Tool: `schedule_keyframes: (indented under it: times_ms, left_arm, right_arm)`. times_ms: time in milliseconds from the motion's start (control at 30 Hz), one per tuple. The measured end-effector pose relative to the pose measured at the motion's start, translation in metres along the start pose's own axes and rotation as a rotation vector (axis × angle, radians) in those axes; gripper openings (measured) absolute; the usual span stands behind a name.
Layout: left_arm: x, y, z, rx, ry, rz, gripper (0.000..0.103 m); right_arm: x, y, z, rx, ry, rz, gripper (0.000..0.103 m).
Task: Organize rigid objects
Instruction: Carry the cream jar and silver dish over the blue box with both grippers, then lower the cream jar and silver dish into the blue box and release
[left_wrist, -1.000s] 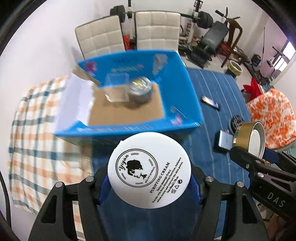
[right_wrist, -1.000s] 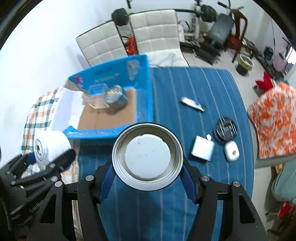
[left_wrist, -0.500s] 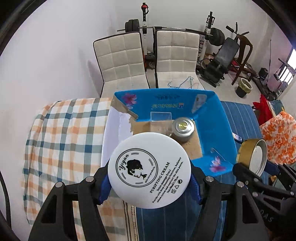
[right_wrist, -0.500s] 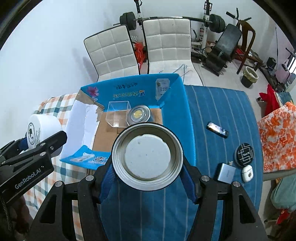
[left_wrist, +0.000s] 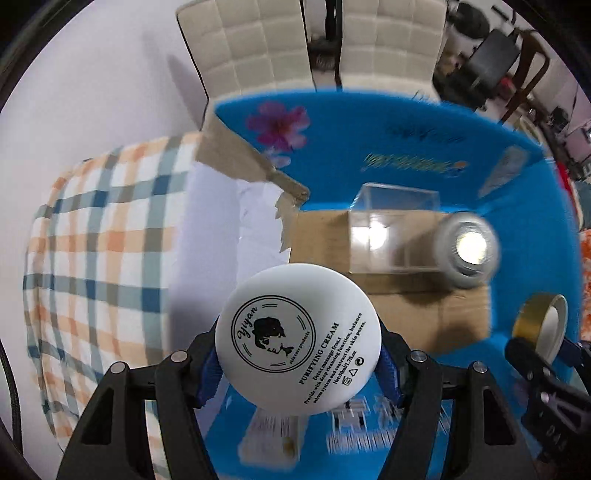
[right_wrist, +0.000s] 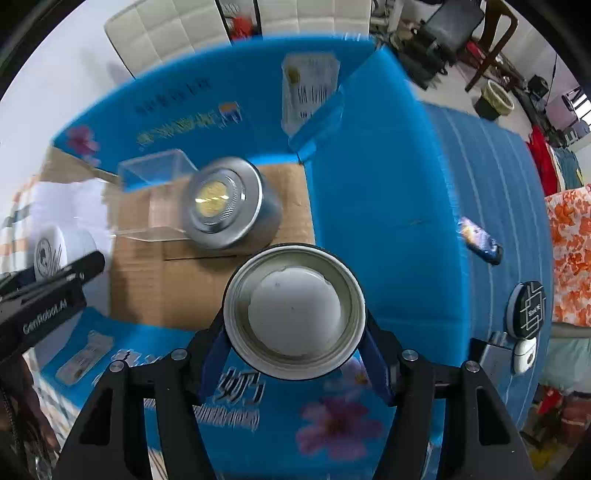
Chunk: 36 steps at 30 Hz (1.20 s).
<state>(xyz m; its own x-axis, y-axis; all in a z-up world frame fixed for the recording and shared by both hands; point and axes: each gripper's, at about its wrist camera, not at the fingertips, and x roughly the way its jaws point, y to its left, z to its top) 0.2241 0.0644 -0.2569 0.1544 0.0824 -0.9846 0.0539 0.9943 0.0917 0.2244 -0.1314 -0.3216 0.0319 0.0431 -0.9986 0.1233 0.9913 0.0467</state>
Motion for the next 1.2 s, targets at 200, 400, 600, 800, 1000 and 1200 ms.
schedule_keyframes:
  times_ms: [200, 400, 600, 800, 1000, 1200]
  left_arm:
    - [0.036, -0.014, 0.022, 0.088, 0.036, 0.038, 0.066]
    - [0.049, -0.021, 0.028, 0.112, 0.077, -0.008, 0.066]
    - [0.062, -0.018, 0.024, 0.095, 0.114, -0.056, 0.066]
    - [0.065, -0.011, 0.020, 0.065, 0.176, -0.094, 0.066]
    - [0.068, 0.001, 0.007, 0.033, 0.265, -0.154, 0.067]
    - [0.057, -0.002, -0.003, 0.039, 0.255, -0.176, 0.090]
  right_arm:
    - [0.035, 0.008, 0.017, -0.024, 0.076, -0.023, 0.067]
    - [0.053, 0.008, 0.027, -0.019, 0.122, -0.003, 0.067]
    - [0.066, 0.009, 0.032, -0.003, 0.160, 0.014, 0.067]
    - [0.067, 0.000, 0.038, 0.023, 0.182, 0.076, 0.068]
    - [0.062, -0.009, 0.033, 0.005, 0.205, 0.146, 0.083]
    - [0.051, -0.011, 0.024, -0.020, 0.178, 0.126, 0.091]
